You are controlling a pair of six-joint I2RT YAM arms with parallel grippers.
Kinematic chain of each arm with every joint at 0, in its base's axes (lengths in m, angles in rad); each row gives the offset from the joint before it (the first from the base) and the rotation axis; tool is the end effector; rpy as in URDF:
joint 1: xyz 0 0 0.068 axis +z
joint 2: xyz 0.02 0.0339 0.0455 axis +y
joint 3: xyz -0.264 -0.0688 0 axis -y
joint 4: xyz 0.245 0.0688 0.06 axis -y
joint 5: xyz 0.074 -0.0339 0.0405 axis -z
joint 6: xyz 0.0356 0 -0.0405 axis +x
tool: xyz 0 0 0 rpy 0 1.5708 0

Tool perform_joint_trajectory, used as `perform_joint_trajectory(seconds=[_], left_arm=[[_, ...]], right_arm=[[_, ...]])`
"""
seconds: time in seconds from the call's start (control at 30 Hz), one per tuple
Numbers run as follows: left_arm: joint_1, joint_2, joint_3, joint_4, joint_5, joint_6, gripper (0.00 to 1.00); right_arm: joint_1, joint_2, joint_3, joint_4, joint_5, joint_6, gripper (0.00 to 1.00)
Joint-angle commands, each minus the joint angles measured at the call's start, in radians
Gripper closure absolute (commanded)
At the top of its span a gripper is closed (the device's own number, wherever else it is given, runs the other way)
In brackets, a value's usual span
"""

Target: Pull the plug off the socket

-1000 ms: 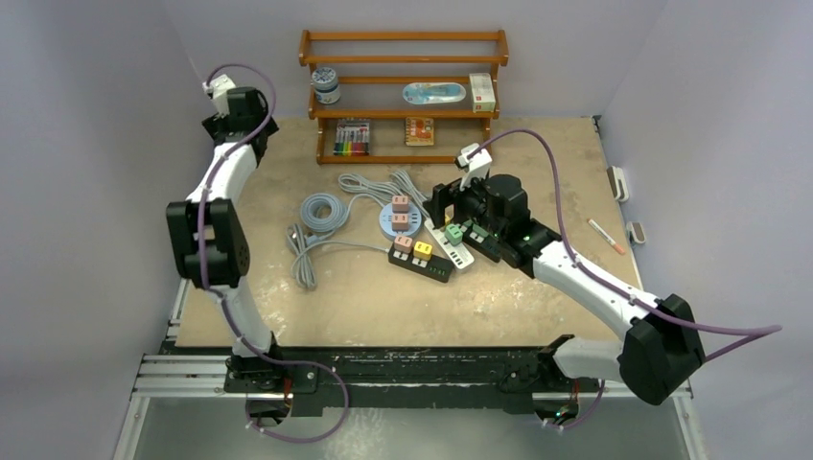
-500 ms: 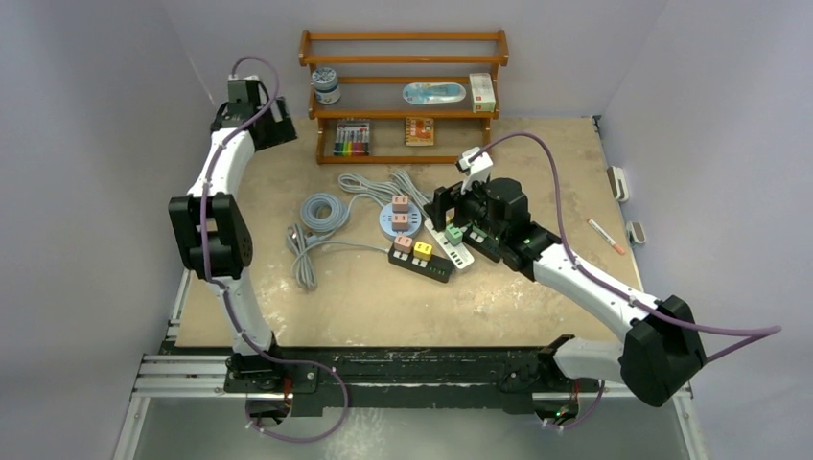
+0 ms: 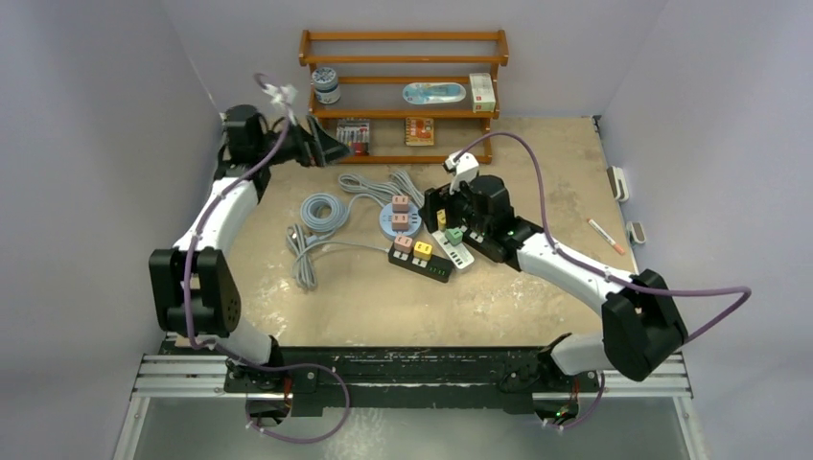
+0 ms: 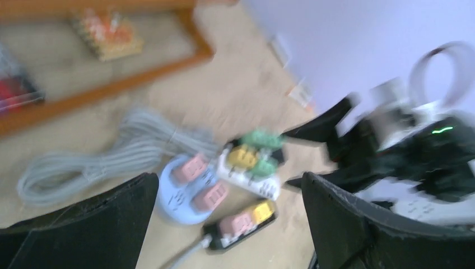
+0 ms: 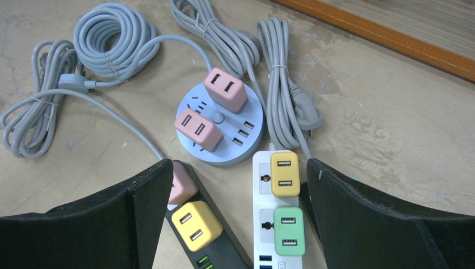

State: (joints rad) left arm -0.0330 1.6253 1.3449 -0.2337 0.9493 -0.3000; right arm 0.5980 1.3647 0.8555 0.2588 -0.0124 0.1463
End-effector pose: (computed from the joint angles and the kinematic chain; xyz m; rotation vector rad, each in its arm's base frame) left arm 0.3677 -0.0411 0.3204 0.3225 2.0255 -1.1855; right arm 0.2604 0.1779 0.2777 -0.4240 1.8053 0.5342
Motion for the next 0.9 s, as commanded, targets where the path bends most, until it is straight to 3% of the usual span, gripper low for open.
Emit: perform_joint_trajectory(seconds=[0.0,0.07,0.13,0.17,0.23,0.3,0.37,0.5,0.6,0.73,0.87], left_arm=[[0.096,-0.097,-0.172,1.411,0.096,-1.001,0.02],[0.150,-0.056,-0.150,1.338,-0.009,-1.058,0.06],[0.194,-0.078,-0.115,0.938,-0.192,-0.872,0.07],[0.202,-0.110,-0.076,0.623,-0.352,-0.704,0.07],[0.145,-0.184,-0.013,0.195,-0.892,-0.401,0.06],[0.050,-0.206,0.028,0.014,-1.421,-0.277,0.05],[0.000,-0.178,0.066,-0.066,-1.671,-0.160,0.04],[-0.005,-0.103,0.135,-0.192,-1.561,0.042,0.00],[-0.033,-0.040,0.248,-0.396,-1.310,0.166,0.00],[-0.143,0.026,0.350,-0.630,-1.332,0.324,0.00],[-0.189,-0.002,0.359,-0.728,-1.037,0.383,0.00]], right_arm=[[0.009,0.043,0.078,0.043,0.035,0.018,0.11],[0.013,0.082,0.102,0.038,0.038,0.022,0.11],[0.020,0.115,0.157,0.029,0.046,0.020,0.11],[0.026,0.131,0.171,0.025,0.052,0.016,0.11],[0.035,0.155,0.203,0.011,0.062,0.008,0.11],[0.037,0.183,0.228,0.003,0.066,0.002,0.11],[0.038,0.210,0.256,-0.002,0.067,-0.004,0.11],[0.039,0.276,0.340,-0.059,0.071,-0.011,0.12],[0.043,0.314,0.395,-0.102,0.080,-0.001,0.13],[0.047,0.343,0.440,-0.143,0.111,-0.001,0.13],[0.049,0.362,0.454,-0.159,0.110,0.007,0.13]])
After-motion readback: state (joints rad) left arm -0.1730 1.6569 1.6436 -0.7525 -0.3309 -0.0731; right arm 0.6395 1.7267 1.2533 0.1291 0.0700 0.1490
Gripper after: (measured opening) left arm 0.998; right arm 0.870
